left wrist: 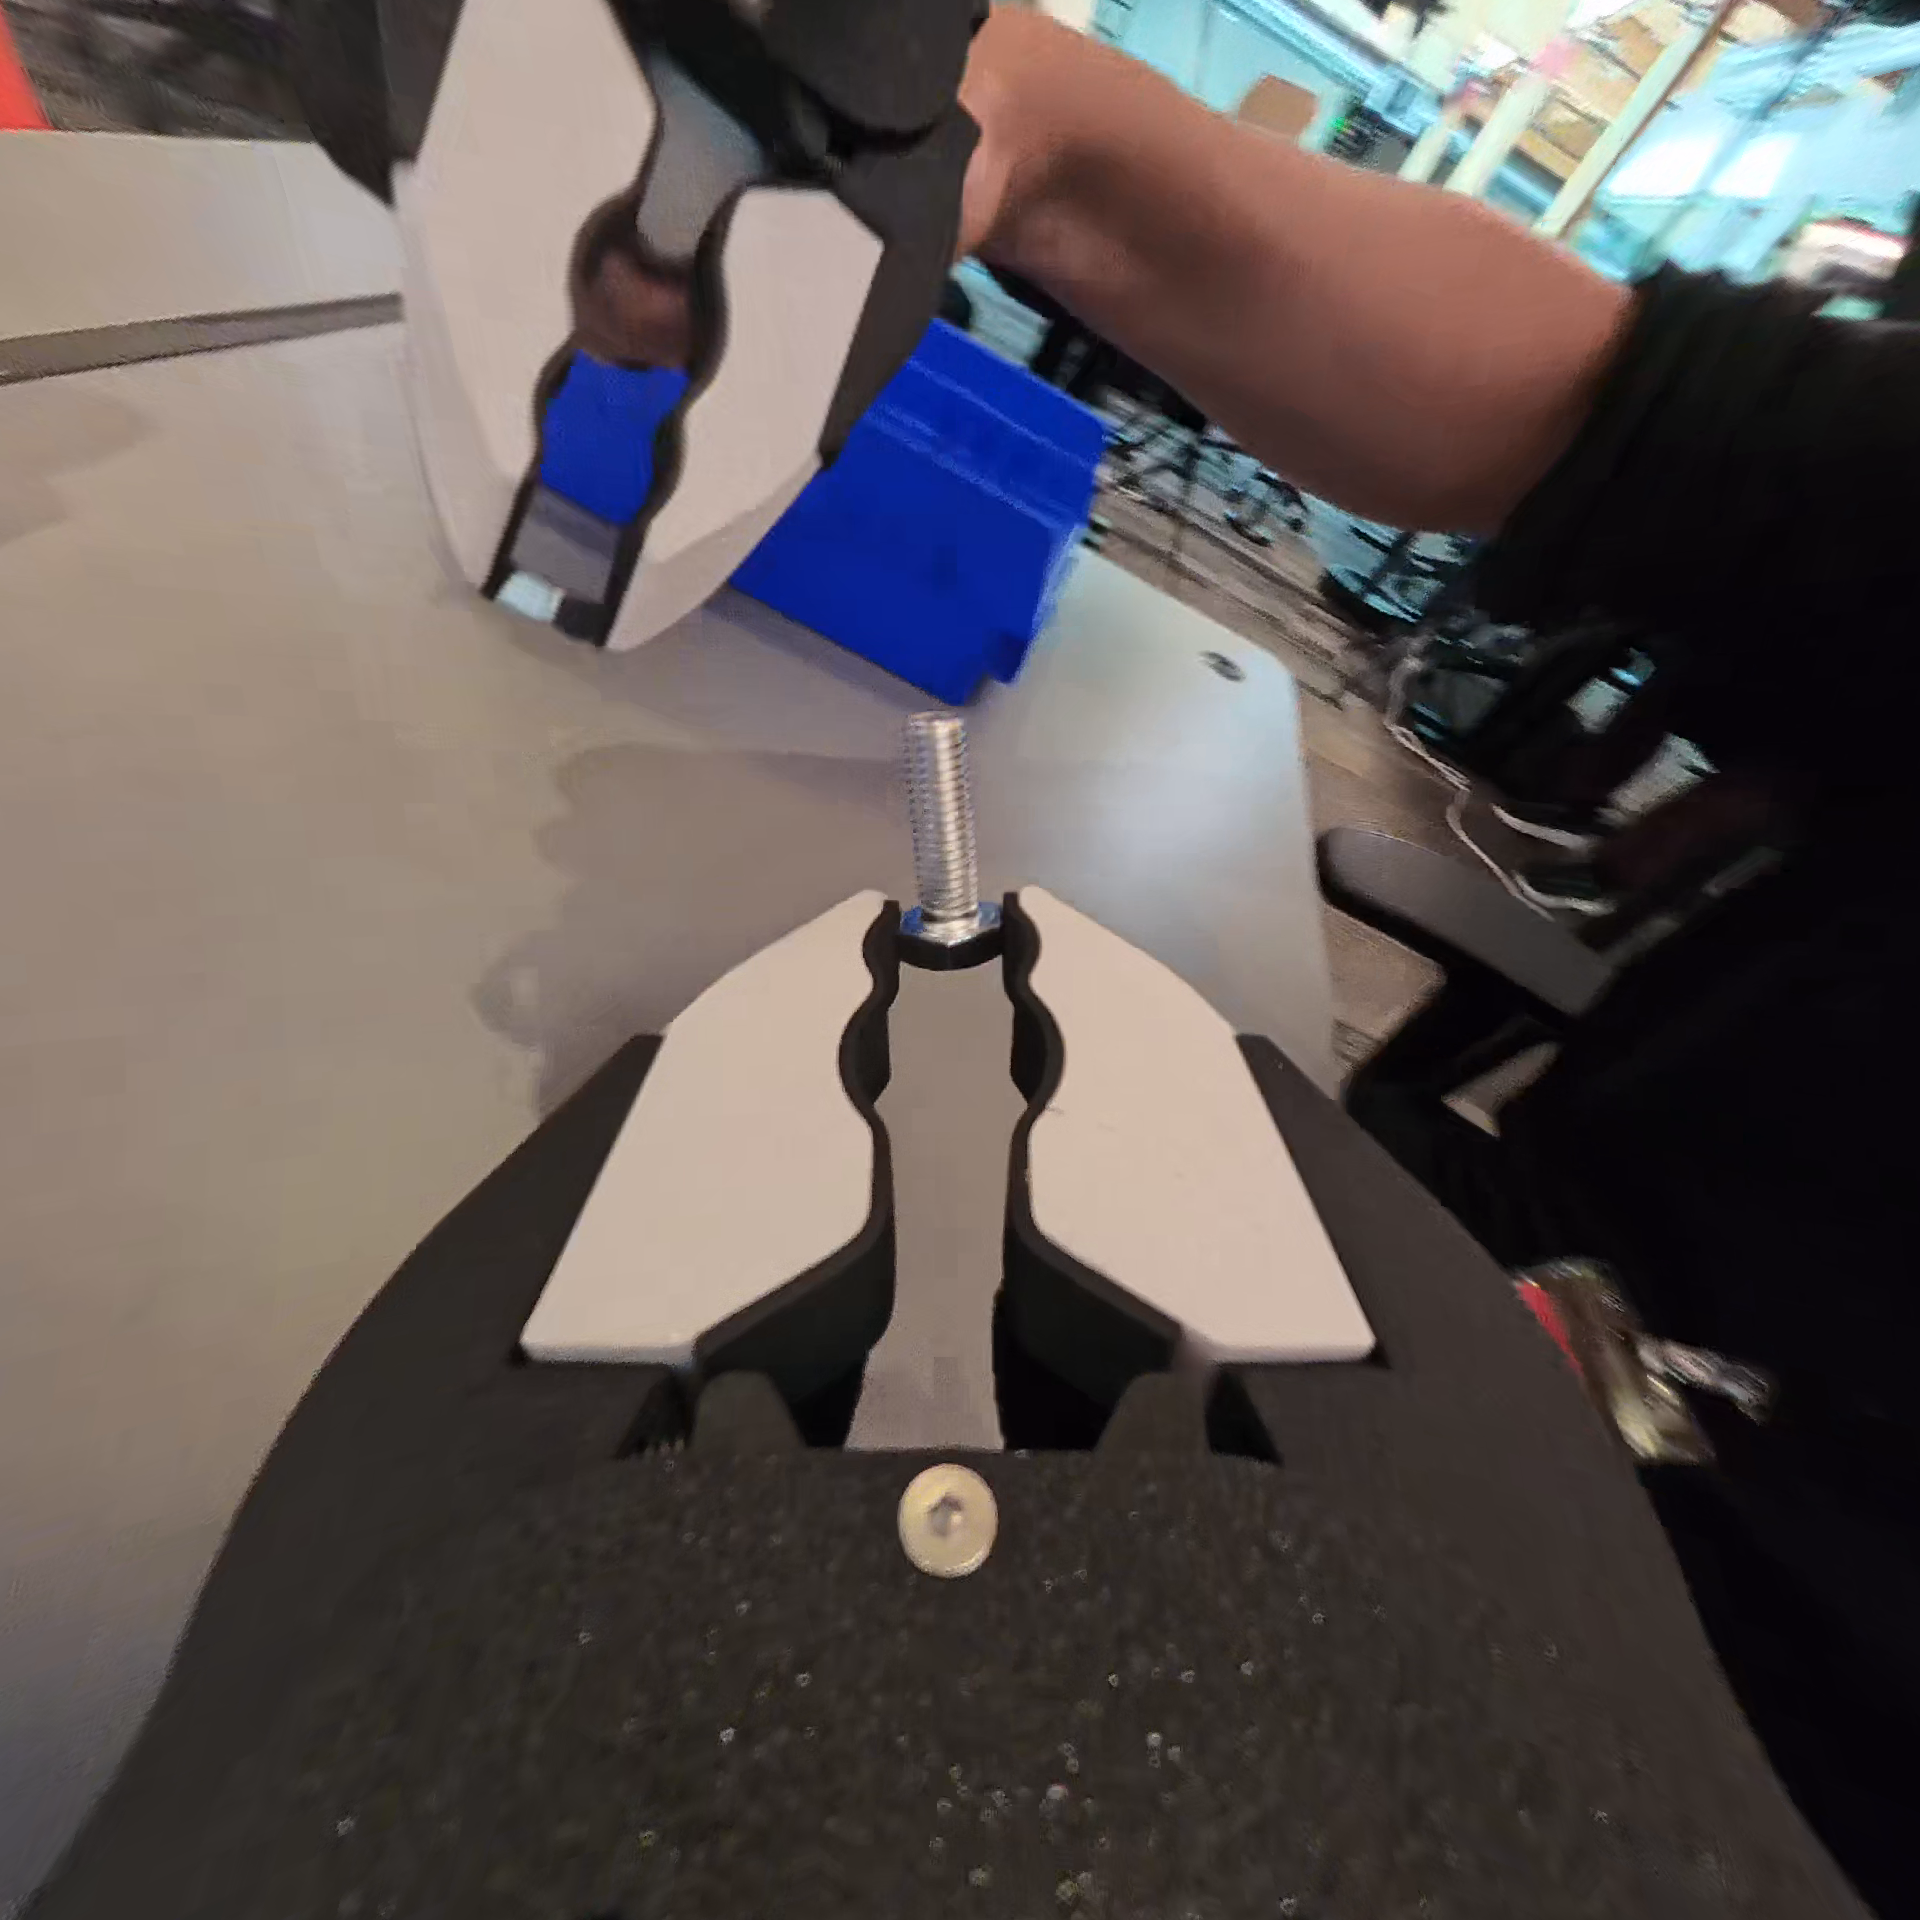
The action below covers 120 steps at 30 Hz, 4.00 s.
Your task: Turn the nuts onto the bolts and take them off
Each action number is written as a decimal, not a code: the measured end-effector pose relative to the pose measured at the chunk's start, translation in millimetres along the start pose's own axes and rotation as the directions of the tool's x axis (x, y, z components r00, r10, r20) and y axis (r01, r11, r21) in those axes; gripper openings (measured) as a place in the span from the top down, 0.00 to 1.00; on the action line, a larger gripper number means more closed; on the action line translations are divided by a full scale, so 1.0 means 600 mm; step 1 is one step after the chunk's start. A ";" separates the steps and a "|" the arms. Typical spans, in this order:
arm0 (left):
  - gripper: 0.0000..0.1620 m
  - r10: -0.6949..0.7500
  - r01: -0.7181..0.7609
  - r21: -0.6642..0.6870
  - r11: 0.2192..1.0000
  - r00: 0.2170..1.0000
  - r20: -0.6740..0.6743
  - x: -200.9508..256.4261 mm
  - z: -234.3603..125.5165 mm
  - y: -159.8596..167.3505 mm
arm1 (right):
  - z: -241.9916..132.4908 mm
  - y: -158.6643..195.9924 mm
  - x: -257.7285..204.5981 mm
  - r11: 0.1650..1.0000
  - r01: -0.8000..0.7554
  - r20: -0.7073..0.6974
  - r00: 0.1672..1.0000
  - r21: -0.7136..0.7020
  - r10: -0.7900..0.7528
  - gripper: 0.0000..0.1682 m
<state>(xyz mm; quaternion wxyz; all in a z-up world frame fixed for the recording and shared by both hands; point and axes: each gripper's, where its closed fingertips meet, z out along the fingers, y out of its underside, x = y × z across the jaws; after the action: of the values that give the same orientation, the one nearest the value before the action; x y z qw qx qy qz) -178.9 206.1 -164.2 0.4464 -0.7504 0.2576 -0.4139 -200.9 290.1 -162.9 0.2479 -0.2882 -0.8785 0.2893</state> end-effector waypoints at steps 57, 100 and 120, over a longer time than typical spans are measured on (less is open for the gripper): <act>0.90 0.326 -0.066 0.409 0.910 0.724 -0.608 0.037 -0.011 -0.318 | -0.256 -0.216 0.074 0.937 0.153 0.382 0.924 -0.315 -0.023 0.90; 0.89 0.195 -0.253 0.204 0.946 0.944 0.265 -0.136 0.056 -0.323 | -0.214 -0.082 0.144 0.165 -0.971 -0.383 0.221 -0.175 0.897 0.80; 0.89 0.230 -0.124 0.342 0.931 0.930 -0.288 -0.034 0.009 -0.330 | -0.243 -0.216 0.120 0.458 -0.311 -0.010 0.819 0.833 0.574 0.46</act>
<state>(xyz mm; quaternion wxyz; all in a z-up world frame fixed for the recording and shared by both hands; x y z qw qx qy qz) -181.8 316.8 1.0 0.5492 -0.5637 0.3245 -0.5247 -211.5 303.7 44.2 0.3906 -0.4046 -0.4969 0.6609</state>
